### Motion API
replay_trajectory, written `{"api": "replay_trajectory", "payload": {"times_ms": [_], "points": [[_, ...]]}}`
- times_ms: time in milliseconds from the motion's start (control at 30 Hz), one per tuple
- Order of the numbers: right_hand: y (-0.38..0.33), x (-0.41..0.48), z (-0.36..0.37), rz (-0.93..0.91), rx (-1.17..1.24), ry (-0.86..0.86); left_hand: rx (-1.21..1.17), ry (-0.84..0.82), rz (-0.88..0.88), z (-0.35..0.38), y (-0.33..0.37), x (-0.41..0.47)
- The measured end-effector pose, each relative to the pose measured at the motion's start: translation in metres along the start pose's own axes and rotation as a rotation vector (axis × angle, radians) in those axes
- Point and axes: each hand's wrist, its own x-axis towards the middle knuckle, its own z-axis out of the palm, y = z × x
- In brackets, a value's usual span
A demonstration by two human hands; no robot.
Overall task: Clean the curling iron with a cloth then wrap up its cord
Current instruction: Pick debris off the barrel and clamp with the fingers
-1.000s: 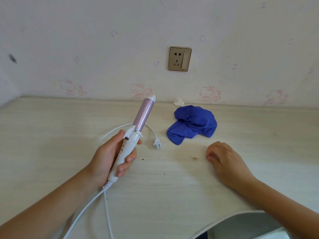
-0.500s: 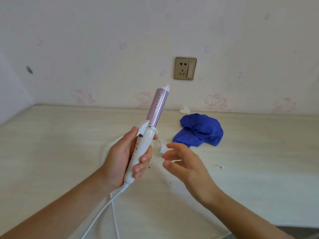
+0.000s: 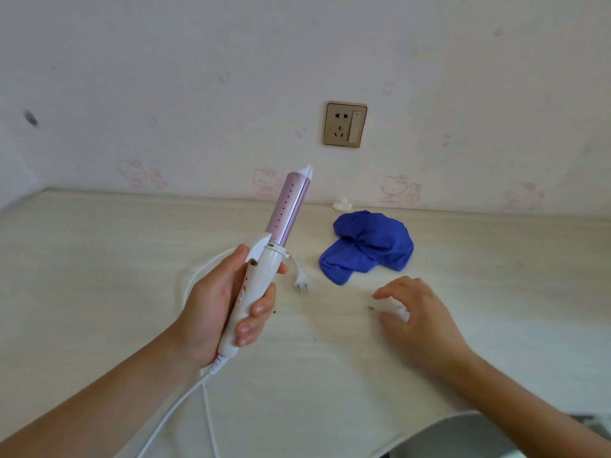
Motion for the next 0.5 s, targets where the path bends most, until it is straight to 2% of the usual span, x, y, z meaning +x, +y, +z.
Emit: {"api": "replay_trajectory", "payload": {"times_ms": [100,267,500], "points": [[0.021,0.000,-0.001,0.039,-0.040,-0.008,0.013,-0.002,-0.035,0.003,-0.012,0.008],[0.026,0.005,0.002,-0.004,-0.008,0.005,-0.010,-0.003,-0.090,0.002,-0.022,0.016],[0.020,0.008,0.001,-0.054,-0.116,-0.070,-0.059,0.041,-0.106,0.000,-0.026,0.015]]}}
